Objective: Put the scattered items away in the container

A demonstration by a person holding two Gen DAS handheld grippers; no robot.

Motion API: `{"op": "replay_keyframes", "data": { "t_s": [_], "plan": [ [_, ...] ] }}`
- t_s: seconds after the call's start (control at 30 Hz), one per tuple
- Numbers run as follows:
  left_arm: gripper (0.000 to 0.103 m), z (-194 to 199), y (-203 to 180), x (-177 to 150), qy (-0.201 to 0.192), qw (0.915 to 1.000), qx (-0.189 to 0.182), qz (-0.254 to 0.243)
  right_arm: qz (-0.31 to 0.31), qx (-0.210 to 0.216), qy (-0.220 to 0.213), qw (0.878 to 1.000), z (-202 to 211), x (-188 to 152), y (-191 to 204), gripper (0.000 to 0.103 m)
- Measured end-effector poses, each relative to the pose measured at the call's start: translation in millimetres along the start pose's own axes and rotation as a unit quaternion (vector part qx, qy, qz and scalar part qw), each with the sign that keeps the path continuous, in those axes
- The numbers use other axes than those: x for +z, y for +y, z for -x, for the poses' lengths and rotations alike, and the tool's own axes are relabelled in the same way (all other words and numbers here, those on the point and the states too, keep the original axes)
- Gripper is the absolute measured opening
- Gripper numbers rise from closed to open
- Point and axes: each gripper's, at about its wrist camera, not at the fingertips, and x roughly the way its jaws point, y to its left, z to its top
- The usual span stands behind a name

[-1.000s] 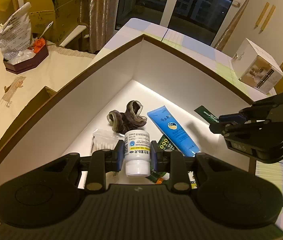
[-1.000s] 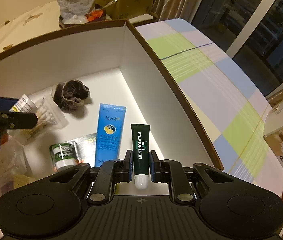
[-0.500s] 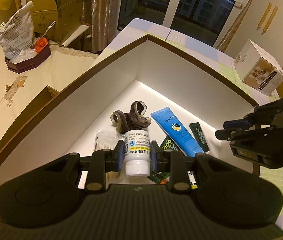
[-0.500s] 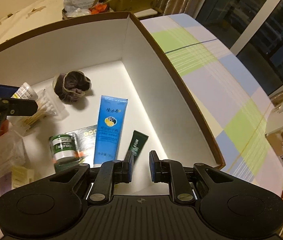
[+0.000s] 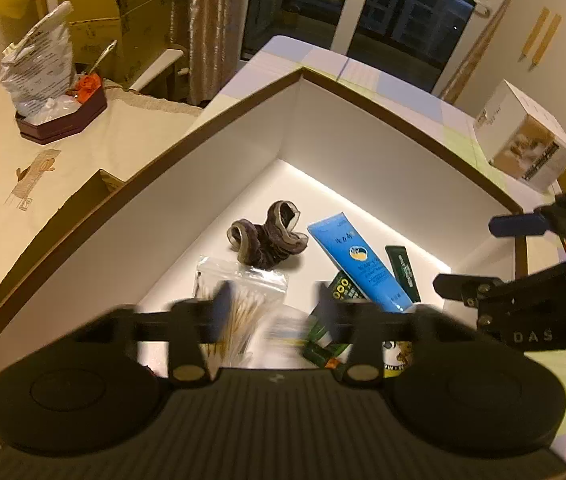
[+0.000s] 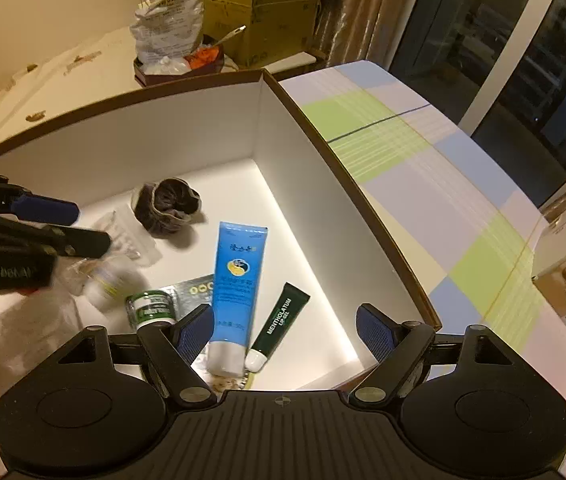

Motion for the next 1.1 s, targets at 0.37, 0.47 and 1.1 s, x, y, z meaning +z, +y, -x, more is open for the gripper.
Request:
{"op": "replay_keyframes", "data": {
  "t_s": [0.37, 0.47, 1.1],
  "plan": [
    [0.068, -0.9, -1.9, -1.0, 0.004, 0.9999, 0.012, -0.002, 0.009, 0.006, -0.012, 1.0, 8.4, -4.8, 0.7, 0.084],
    [0.071, -0.8, -2.3, -1.2, 0.006, 0.9999, 0.013, -0.001, 0.01, 0.007, -0.012, 1.0, 10.2, -6.1, 0.5, 0.084],
    [0.095, 18.9, -7.3, 1.9, 0.005, 0.9994, 0.033, 0.005, 0.047, 0.012, -0.018, 0.999, 27.3, -16.0, 15.4, 0.102]
  ]
}}
